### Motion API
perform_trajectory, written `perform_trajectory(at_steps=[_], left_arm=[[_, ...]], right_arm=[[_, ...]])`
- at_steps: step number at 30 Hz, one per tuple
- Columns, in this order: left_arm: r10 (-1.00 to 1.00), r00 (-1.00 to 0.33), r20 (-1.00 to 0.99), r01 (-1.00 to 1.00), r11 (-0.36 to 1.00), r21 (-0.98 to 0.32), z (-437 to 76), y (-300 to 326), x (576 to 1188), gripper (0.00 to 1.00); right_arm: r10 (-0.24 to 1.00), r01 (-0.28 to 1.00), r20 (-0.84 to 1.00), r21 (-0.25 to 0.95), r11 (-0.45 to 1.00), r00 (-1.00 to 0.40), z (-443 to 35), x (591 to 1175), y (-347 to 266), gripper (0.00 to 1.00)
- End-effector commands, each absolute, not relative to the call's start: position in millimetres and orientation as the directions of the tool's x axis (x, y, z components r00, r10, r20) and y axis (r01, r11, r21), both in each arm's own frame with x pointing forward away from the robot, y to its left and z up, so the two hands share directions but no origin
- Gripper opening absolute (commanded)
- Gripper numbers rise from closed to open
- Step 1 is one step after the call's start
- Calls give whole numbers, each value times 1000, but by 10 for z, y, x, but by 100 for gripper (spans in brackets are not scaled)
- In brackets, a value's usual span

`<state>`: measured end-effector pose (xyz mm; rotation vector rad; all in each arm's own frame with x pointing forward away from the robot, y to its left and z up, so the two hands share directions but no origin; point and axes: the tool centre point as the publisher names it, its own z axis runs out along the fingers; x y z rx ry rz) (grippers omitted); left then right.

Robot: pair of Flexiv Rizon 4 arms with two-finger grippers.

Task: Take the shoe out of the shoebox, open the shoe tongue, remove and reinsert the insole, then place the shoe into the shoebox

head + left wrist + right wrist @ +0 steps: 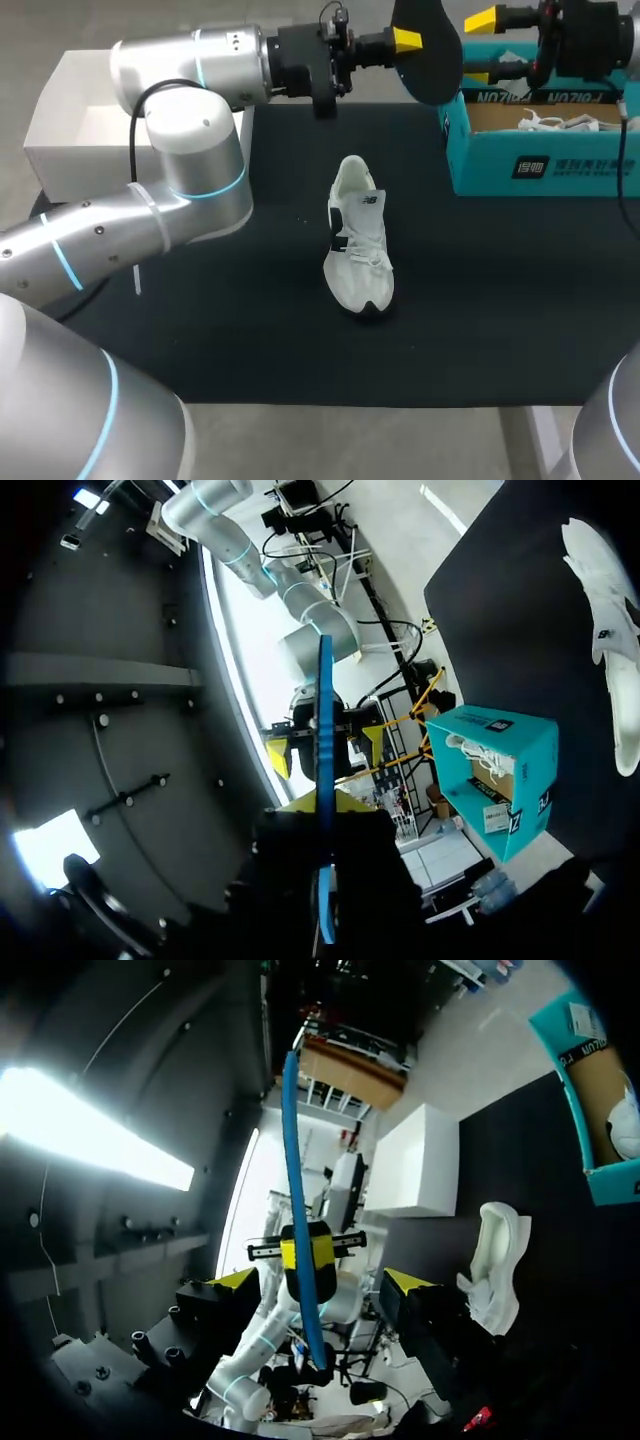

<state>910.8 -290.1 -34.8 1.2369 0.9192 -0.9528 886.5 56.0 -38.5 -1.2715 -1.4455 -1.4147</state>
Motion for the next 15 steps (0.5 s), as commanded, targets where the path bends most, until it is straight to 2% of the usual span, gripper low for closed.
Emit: perform_trajectory(at_steps=[1,5,8,15], left_arm=[[-92,314,-945,949,57,310,-353,-2947,9115,0],[-90,306,-948,952,45,303,-368,-2960,9091,0],[-87,304,-949,953,41,301,-370,-2963,9090,0],[-88,303,-949,953,28,301,-373,-2983,9105,0]], right_arm=[[161,968,958,247,-51,-236,-382,9001,633,66],[159,968,958,247,-43,-237,-383,9039,694,61],[156,969,959,244,-36,-236,-381,9037,749,50],[164,971,959,237,-23,-230,-421,8974,810,45]])
